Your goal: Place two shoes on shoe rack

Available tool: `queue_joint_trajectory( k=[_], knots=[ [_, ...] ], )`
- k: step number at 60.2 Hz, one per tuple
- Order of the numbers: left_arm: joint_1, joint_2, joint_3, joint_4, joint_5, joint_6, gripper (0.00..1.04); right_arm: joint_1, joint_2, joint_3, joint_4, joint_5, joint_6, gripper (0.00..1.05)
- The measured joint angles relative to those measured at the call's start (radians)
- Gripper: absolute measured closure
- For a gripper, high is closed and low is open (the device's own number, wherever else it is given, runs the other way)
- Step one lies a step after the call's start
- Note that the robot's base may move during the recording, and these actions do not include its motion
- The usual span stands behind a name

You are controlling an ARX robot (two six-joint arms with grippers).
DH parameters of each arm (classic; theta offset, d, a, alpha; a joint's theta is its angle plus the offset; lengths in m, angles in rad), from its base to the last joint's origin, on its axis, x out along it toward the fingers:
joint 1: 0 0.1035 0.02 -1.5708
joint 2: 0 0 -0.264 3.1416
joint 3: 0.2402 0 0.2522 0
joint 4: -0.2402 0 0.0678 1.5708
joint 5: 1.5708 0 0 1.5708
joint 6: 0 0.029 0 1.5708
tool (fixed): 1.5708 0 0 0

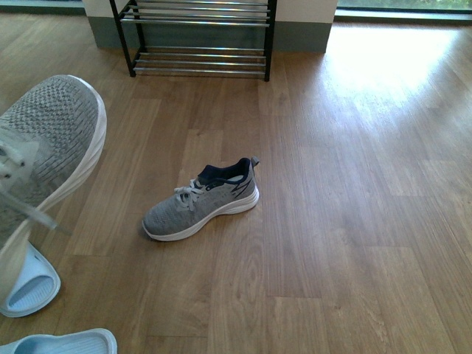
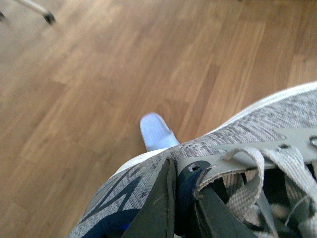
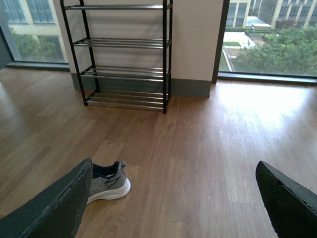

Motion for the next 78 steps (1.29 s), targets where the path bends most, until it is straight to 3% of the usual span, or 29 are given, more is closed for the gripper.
queue_joint_trajectory(
  k=[9, 78],
  knots=[
    [-0.022, -0.069, -0.014, 0.011, -0.046, 0.048, 1.03, 0.000, 0.000, 0.000, 0.000, 0.000, 0.000, 0.09],
    [-0.024, -0.065, -0.021, 0.011, -0.044, 0.069, 1.03, 0.000, 0.000, 0.000, 0.000, 0.000, 0.000, 0.09]
  ],
)
